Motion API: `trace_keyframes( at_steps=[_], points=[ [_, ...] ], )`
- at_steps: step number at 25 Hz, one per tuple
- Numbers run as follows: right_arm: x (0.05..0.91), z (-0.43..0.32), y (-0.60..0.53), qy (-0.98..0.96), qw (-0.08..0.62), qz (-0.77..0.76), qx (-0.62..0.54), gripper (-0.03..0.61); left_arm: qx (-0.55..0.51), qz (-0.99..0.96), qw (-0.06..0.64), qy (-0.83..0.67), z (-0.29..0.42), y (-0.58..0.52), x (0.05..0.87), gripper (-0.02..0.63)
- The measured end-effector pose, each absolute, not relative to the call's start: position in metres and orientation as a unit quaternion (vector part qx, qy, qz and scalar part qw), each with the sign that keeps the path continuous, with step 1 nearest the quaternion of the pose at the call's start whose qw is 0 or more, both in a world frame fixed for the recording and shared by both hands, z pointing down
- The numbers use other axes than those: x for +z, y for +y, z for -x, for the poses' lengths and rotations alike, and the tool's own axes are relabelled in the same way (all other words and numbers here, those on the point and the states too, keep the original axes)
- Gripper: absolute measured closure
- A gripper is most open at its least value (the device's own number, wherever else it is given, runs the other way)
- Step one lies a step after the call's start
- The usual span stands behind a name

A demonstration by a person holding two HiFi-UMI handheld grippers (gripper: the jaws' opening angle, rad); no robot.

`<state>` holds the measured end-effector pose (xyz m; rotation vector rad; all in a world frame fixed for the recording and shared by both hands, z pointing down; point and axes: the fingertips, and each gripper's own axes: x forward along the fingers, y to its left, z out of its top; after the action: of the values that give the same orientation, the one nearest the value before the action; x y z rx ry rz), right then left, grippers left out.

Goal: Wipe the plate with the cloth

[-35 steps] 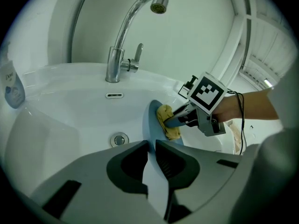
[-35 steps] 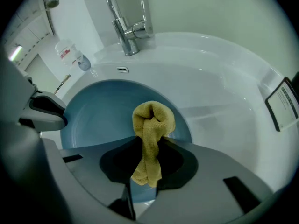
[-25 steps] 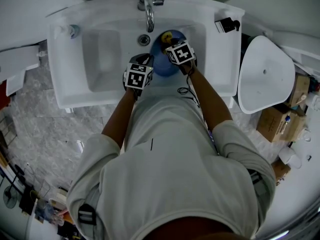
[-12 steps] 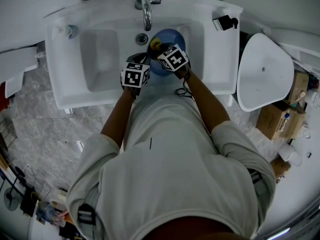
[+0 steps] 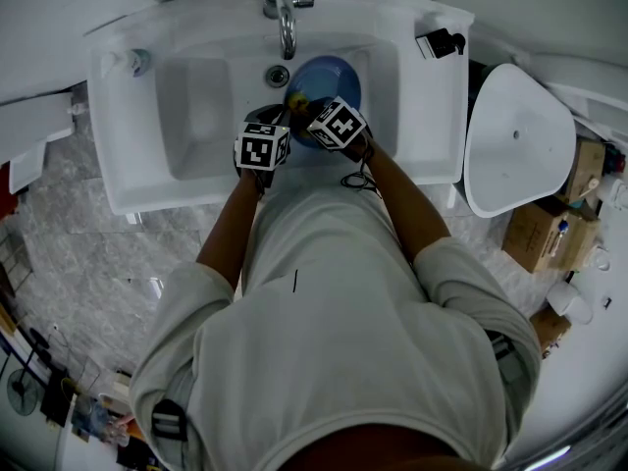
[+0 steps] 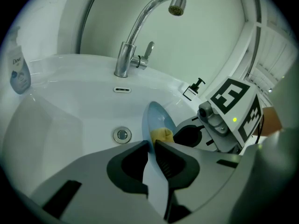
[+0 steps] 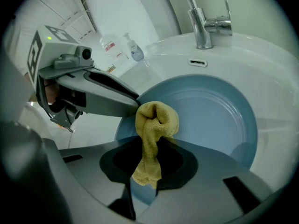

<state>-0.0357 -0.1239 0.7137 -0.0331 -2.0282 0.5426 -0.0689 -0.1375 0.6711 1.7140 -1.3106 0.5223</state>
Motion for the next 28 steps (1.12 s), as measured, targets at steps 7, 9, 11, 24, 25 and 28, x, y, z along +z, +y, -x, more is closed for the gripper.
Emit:
trace_keyframes(
  at_steps=[7, 9, 11, 24, 25, 28],
  points=[
    [0.733, 0.01, -0.113, -0.818, 0.537, 0.054, 0.198, 0.491, 0.204, -0.692, 0.447, -0.528, 0.069, -0.136, 0.67, 0.557],
    [0.739, 0.0, -0.115, -0.81, 0.553, 0.052, 0.191, 0.491, 0.205, -0.694, 0.446, -0.526, 0.069, -0.137, 0.67, 0.56],
    [0.743, -0.01, -0.117, -0.797, 0.574, 0.05, 0.179, 0.491, 0.204, -0.695, 0.446, -0.525, 0.07, -0.136, 0.67, 0.561],
    [0.77, -0.06, -0.16, -0.736, 0.618, -0.076, 0.264, 0.491, 0.213, -0.705, 0.434, -0.518, 0.066, -0.135, 0.664, 0.561],
    [0.771, -0.064, -0.167, -0.733, 0.616, -0.096, 0.273, 0.491, 0.212, -0.706, 0.434, -0.518, 0.066, -0.135, 0.663, 0.561],
    [0.772, -0.072, -0.192, -0.729, 0.595, -0.171, 0.293, 0.491, 0.204, -0.709, 0.433, -0.518, 0.063, -0.137, 0.661, 0.561]
  ],
)
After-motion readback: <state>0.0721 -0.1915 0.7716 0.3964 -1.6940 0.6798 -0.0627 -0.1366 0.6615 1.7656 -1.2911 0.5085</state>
